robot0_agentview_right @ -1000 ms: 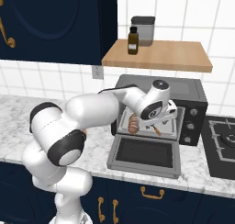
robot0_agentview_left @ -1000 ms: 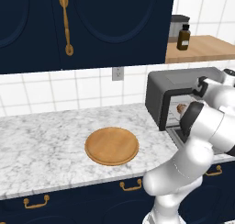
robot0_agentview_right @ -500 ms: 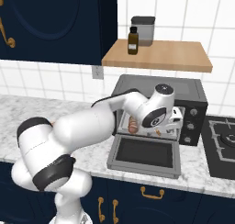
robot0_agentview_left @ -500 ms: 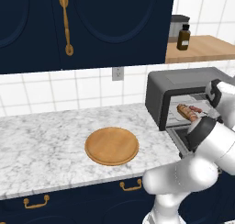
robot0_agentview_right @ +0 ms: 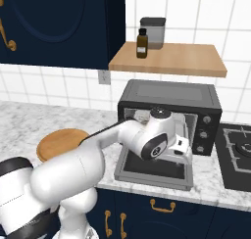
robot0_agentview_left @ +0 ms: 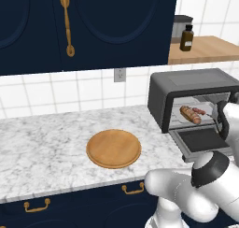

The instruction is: Pick up the kebab skewer and baguette bread, and place them inside the toaster oven. Close the toaster oven door and start by setting the timer.

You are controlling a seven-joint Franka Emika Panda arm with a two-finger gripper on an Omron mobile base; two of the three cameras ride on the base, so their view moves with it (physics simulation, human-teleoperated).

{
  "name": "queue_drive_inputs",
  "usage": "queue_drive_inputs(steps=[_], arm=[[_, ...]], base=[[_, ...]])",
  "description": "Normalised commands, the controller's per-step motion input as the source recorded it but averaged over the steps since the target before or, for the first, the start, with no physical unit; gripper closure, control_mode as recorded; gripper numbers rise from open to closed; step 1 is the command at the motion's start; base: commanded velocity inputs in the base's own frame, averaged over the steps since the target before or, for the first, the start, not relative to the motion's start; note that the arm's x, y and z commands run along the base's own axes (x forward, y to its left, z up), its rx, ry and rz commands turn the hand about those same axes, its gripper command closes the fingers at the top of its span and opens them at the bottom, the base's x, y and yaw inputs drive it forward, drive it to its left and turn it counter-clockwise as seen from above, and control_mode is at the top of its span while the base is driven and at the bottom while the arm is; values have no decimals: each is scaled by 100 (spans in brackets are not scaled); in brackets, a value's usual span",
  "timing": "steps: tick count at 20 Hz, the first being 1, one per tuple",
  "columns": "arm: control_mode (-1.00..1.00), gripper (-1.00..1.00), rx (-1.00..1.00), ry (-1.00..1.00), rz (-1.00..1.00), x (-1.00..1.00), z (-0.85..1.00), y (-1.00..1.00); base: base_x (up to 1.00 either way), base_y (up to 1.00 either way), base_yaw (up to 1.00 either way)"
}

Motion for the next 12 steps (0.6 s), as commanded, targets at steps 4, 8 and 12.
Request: queue_drive_inputs(steps=[4, 8, 12], arm=[[-100, -100, 0, 0, -33, 29, -15, 20], [-100, -100, 0, -2, -8, 1, -14, 0], [-100, -100, 0, 0, -1, 8, 0, -4]], base=[[0, 0, 0], [0, 0, 0], [0, 0, 0]])
